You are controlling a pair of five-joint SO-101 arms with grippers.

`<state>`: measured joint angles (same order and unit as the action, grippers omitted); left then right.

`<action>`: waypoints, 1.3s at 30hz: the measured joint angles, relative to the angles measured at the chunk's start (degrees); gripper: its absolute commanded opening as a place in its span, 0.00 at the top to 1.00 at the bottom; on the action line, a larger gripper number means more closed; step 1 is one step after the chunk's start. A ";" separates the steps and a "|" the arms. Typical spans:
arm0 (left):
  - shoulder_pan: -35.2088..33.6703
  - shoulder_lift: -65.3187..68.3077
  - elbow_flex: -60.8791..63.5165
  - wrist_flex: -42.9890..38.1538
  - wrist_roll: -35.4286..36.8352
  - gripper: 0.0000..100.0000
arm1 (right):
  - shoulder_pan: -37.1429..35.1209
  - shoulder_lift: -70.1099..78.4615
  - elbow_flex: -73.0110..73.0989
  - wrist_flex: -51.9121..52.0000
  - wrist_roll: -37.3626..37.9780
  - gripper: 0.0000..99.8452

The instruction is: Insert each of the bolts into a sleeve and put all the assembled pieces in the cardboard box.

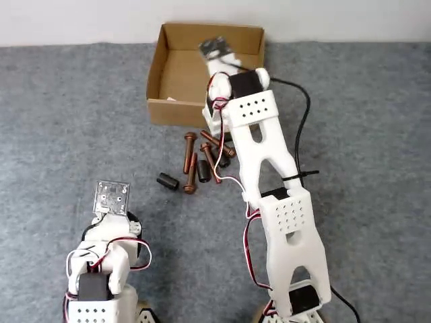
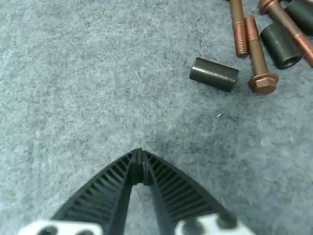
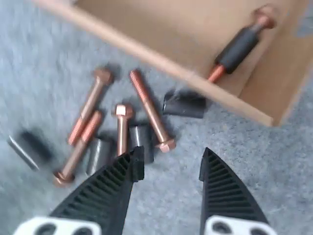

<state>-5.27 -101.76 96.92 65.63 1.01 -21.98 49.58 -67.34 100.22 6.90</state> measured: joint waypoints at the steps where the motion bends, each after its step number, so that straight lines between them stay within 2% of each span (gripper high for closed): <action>1: 0.00 0.00 0.00 0.00 0.00 1.00 | 0.00 0.00 1.41 -0.09 2.02 0.81; 9: 0.00 0.00 0.00 0.00 0.00 1.00 | -1.14 0.00 9.14 -1.67 6.15 0.81; 17: 0.00 0.00 0.00 0.00 0.00 1.00 | -3.87 2.46 9.23 -3.25 6.24 0.81; 39: 0.00 0.00 0.00 0.00 0.00 1.00 | -3.52 9.05 5.19 -5.45 6.24 0.81</action>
<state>-5.27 -101.76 96.92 65.63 1.01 -25.49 58.64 -62.15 94.77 13.14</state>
